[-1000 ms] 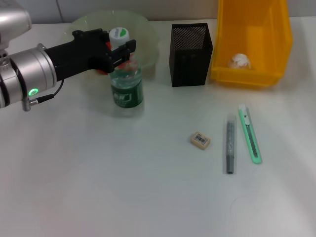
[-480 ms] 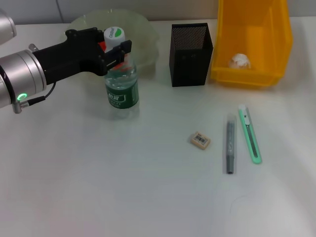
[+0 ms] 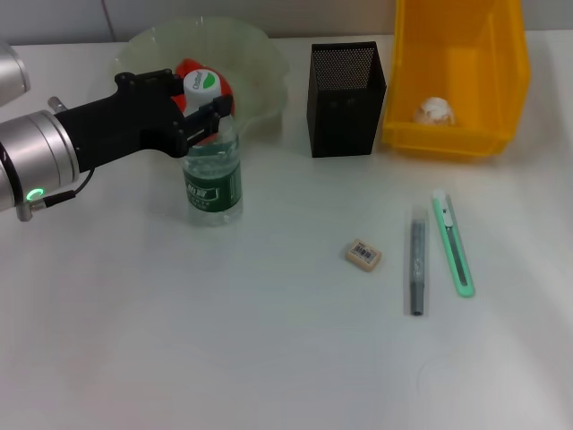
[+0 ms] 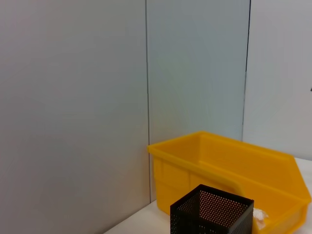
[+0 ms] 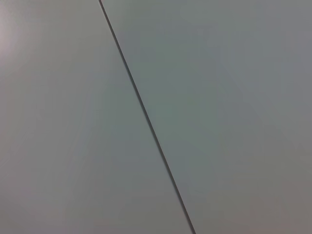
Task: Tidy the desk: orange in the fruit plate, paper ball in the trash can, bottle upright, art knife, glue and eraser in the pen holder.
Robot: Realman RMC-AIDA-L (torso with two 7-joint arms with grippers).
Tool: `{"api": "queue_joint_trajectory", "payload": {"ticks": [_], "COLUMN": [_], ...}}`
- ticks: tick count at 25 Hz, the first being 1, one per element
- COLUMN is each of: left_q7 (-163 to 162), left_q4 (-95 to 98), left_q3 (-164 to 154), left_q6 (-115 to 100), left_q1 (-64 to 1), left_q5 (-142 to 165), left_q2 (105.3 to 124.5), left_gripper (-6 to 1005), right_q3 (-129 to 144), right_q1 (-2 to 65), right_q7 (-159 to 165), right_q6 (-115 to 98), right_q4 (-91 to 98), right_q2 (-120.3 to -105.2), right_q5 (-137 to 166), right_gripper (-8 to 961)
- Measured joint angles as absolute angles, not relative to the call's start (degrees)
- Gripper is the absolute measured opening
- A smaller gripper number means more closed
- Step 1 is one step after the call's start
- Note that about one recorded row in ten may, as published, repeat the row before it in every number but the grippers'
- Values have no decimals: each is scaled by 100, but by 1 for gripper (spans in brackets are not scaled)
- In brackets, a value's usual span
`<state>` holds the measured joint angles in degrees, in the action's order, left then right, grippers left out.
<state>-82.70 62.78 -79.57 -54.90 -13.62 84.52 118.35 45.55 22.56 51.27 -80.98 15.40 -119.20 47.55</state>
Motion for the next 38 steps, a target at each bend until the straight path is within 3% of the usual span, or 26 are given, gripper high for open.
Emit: {"api": "queue_joint_trajectory", "payload": {"ticks": [24, 35, 38], "left_q7": [-7999, -7355, -7288], "left_q4": [6239, 5855, 5607], "left_q3": [-7125, -6429, -6304], "left_q6": [-6259, -7520, -7568], "left_q1": [-1321, -1423, -1456], "left_q5": [8272, 7252, 7086], "left_q2": [11862, 11856, 11849], "left_gripper": [583, 580, 579], "right_q3": [4775, 4781, 4870], "right_q1": [2232, 2205, 2263], "right_q7": [5505, 7484, 9089], "right_q6": [-8379, -8611, -8662], "right_q4": [1743, 3857, 5494], "right_q2": [-11889, -11860, -11906], "right_q5": [4998, 7239, 8886], "right_gripper": [702, 701, 702]}}
